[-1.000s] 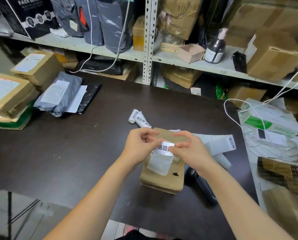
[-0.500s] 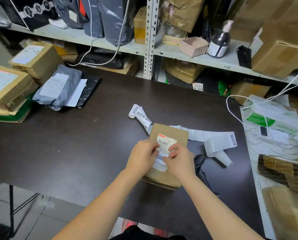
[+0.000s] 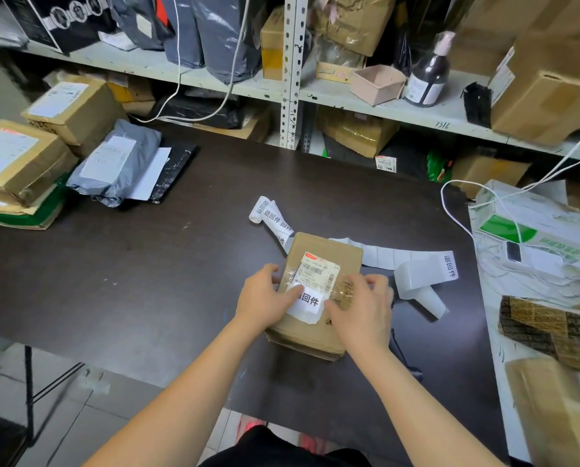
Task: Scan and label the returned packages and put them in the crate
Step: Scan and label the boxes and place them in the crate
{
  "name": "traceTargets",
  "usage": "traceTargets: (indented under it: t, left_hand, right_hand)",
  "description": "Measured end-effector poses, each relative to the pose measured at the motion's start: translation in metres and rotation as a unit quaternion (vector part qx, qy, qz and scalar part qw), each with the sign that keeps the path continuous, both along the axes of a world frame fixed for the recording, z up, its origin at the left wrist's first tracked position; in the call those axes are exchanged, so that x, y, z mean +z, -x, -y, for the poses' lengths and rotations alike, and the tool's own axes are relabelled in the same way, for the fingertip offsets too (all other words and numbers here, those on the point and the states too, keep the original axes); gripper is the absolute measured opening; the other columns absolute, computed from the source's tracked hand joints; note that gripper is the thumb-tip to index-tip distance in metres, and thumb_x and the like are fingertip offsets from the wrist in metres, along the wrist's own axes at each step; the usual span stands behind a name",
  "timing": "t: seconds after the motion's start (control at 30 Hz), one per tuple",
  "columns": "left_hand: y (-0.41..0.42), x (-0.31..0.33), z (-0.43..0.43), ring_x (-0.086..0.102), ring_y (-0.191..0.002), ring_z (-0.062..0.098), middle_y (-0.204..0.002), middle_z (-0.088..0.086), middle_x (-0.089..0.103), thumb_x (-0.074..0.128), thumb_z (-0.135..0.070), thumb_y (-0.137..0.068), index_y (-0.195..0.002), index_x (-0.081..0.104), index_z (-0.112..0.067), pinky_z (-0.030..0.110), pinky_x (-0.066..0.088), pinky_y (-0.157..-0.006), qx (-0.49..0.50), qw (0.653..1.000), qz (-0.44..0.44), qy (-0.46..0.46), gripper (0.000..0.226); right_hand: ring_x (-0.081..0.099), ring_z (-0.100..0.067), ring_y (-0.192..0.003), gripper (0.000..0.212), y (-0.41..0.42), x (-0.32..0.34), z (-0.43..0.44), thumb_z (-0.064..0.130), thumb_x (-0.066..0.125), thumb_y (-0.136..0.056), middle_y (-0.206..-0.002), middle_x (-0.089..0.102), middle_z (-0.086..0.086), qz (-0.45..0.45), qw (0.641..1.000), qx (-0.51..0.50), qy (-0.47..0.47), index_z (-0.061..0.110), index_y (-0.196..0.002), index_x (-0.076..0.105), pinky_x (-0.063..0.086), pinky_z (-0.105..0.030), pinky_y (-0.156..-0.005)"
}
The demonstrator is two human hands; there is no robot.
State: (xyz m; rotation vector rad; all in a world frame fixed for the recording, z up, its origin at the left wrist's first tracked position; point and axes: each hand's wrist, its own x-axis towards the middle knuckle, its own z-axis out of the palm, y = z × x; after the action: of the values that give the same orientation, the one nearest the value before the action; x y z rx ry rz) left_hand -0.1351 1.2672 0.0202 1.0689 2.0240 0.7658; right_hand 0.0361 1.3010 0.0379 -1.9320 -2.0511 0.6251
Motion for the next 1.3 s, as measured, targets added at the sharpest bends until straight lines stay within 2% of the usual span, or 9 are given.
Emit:
traceTargets:
  t: [0.13,0.27,0.4,0.63,0.8,0.87,0.97,1.13,1.3]
  left_hand:
    - [-0.002,-0.003,0.011,0.066,-0.097,0.001,-0.099,-0.028,0.067,0.067,-0.037,-0.090,-0.117,0.067,-0.039,0.018,0.049,-0.073,-0.003,0.997,0.068,-0.034,0.027]
    - [-0.009,-0.003,0.027,0.061,-0.107,0.001,-0.118,-0.025,0.065,0.064,-0.036,-0.090,-0.130,0.058,-0.050,0.023,0.051,-0.090,-0.007,0.992,0.121,-0.046,0.042]
    - [-0.016,-0.003,0.059,0.061,-0.102,-0.005,-0.111,-0.028,0.064,0.068,-0.035,-0.089,-0.135,0.056,-0.049,0.010,0.050,-0.079,0.058,0.984,0.155,-0.071,0.049]
    - [0.010,0.015,0.153,0.059,-0.099,-0.004,-0.120,-0.013,0.059,0.071,-0.035,-0.090,-0.141,0.053,-0.040,0.010,0.047,-0.077,0.210,0.963,0.125,-0.116,0.054]
    - [0.039,0.042,0.247,0.051,-0.095,-0.024,-0.117,-0.007,0.059,0.072,-0.028,-0.091,-0.134,0.053,-0.039,-0.004,0.037,-0.075,0.308,0.939,0.044,-0.143,0.049]
    - [0.052,0.049,0.289,0.049,-0.094,-0.028,-0.111,-0.010,0.058,0.071,-0.027,-0.091,-0.136,0.050,-0.042,-0.005,0.036,-0.075,0.337,0.930,0.018,-0.147,0.052]
    - [0.069,0.053,0.359,0.053,-0.098,-0.022,-0.115,-0.014,0.058,0.071,-0.029,-0.091,-0.140,0.047,-0.044,0.002,0.042,-0.080,0.403,0.902,0.015,-0.156,0.056]
    - [0.087,0.047,0.481,0.052,-0.106,-0.016,-0.121,-0.013,0.056,0.073,-0.029,-0.090,-0.149,0.043,-0.030,0.010,0.043,-0.094,0.495,0.852,0.015,-0.171,0.066]
    - [0.106,0.025,0.585,0.047,-0.112,-0.016,-0.119,-0.020,0.053,0.072,-0.035,-0.090,-0.147,0.043,-0.038,0.013,0.042,-0.092,0.552,0.811,0.034,-0.189,0.063]
  right_hand:
    - [0.053,-0.023,-0.117,0.055,-0.009,-0.003,-0.003,0.034,0.078,-0.081,-0.125,0.056,-0.004,-0.089,0.993,-0.019,0.072,0.021,-0.130,0.056,0.050,-0.040,-0.094]
    - [0.064,-0.021,-0.106,0.038,-0.013,0.000,-0.013,0.034,0.074,-0.080,-0.116,0.067,0.000,-0.100,0.990,0.006,0.098,0.028,-0.116,0.065,0.056,-0.042,-0.086]
    - [0.066,-0.017,-0.101,0.040,-0.009,0.002,-0.010,0.039,0.075,-0.076,-0.113,0.069,0.008,-0.103,0.988,0.044,0.108,0.035,-0.115,0.065,0.054,-0.036,-0.079]
    - [0.063,0.004,-0.095,0.047,0.048,0.021,0.039,0.040,0.078,-0.073,-0.105,0.062,0.021,-0.201,0.953,0.188,0.129,0.076,-0.087,0.051,0.054,-0.033,-0.077]
    - [0.066,0.005,-0.095,0.061,0.117,0.039,0.104,0.018,0.080,-0.078,-0.110,0.063,0.012,-0.280,0.894,0.305,0.173,0.075,-0.081,0.057,0.060,-0.033,-0.085]
    - [0.066,0.003,-0.097,0.060,0.143,0.039,0.135,0.016,0.081,-0.078,-0.109,0.060,0.014,-0.294,0.870,0.351,0.186,0.073,-0.086,0.060,0.060,-0.037,-0.089]
    - [0.064,0.007,-0.098,0.052,0.182,0.043,0.189,0.023,0.083,-0.079,-0.110,0.057,0.015,-0.288,0.838,0.418,0.201,0.050,-0.119,0.064,0.058,-0.037,-0.092]
    - [0.065,-0.010,-0.105,0.056,0.238,0.045,0.296,0.026,0.080,-0.082,-0.116,0.058,0.004,-0.245,0.782,0.533,0.210,0.046,-0.130,0.061,0.055,-0.041,-0.097]
    - [0.065,0.001,-0.106,0.070,0.290,0.030,0.394,0.017,0.081,-0.081,-0.127,0.063,0.011,-0.225,0.734,0.583,0.268,0.038,-0.142,0.053,0.056,-0.022,-0.091]
